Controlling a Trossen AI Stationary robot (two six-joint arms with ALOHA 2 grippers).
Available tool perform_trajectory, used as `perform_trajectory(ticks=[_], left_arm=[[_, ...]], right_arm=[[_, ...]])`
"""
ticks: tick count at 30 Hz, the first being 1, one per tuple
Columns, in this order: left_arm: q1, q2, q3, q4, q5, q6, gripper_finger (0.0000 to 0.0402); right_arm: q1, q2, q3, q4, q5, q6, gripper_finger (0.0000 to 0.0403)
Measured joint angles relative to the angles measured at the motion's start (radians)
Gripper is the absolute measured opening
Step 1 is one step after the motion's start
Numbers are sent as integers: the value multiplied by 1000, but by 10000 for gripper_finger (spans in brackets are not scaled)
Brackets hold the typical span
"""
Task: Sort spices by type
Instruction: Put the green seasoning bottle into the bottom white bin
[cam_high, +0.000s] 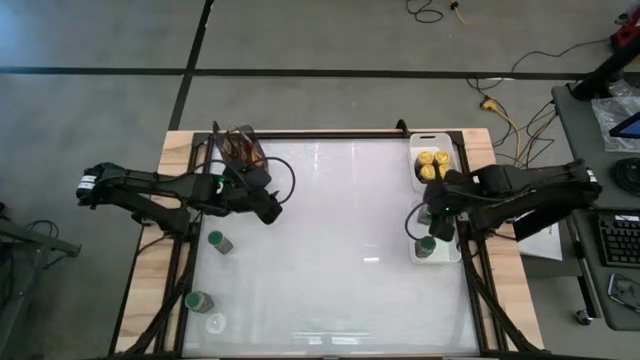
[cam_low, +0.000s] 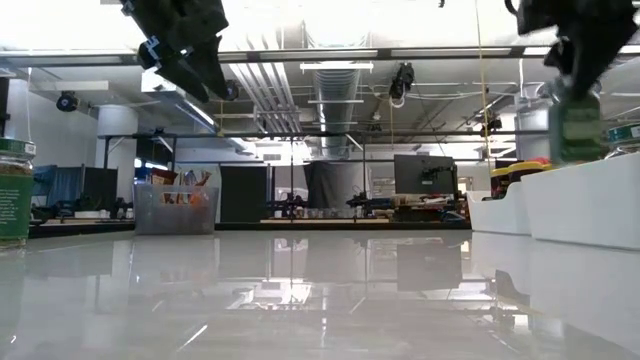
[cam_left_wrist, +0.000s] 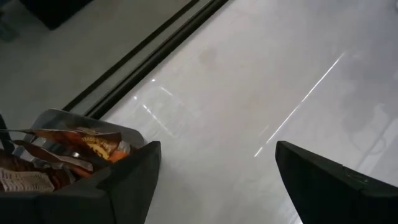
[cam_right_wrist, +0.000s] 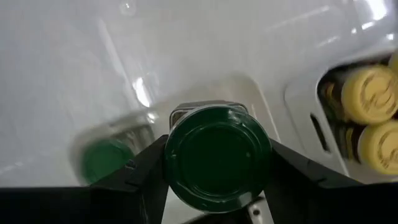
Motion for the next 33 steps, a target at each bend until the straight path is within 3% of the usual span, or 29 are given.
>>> perform_trajectory(ticks=[3, 8, 33], left_arm=[[0, 0, 0, 3, 0, -1, 300], [0, 0, 0, 11, 1, -18, 300], [0, 0, 0, 16, 4, -47, 300]], right_arm=[[0, -16, -69, 26, -23, -18, 199], [0, 3, -131, 118, -163, -89, 199], [0, 13, -150, 168, -238, -89, 201]])
